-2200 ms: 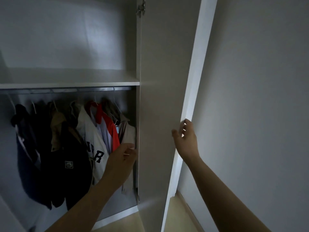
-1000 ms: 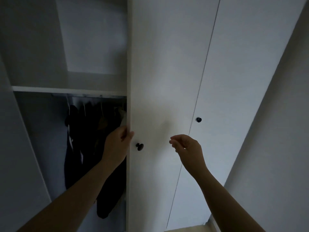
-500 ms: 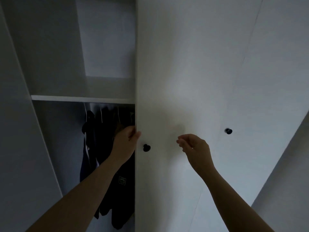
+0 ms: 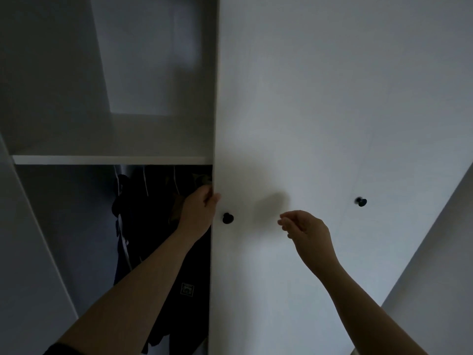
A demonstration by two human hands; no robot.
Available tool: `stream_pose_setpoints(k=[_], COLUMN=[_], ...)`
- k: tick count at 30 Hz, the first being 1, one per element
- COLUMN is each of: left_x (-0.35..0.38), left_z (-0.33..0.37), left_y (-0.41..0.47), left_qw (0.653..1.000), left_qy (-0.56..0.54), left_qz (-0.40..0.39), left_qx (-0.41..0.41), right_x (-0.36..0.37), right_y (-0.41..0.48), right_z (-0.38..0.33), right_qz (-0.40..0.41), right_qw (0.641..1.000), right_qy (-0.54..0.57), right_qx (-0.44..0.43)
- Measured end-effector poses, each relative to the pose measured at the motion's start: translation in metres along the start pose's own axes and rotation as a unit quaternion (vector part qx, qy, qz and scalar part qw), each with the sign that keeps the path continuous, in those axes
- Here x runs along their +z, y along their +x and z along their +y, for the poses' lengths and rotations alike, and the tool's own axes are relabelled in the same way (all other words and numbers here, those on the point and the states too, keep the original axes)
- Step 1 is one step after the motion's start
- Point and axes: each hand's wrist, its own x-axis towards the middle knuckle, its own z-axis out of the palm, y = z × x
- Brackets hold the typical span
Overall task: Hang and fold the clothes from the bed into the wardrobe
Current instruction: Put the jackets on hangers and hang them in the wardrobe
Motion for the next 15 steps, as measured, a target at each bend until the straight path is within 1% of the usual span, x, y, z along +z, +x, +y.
stream_pose_setpoints(k=[10, 15], left_x=[-0.001, 0.004], left_z=[-0.018, -0.019], left_y=[0.037, 0.039], left_qw=[1.000, 0.999], left_qy=[-0.008, -0.019], left_qz=[0.001, -0.001], left_qx=[-0.024, -0.035], right_x=[0.014, 0.011], right_y=[0.010, 0.018], right_z=[0.003, 0.005], right_qz=[0.011, 0.014], right_qw=[1.000, 1.000], right_qy=[-0.005, -0.005], right_qx=[0.011, 0.016])
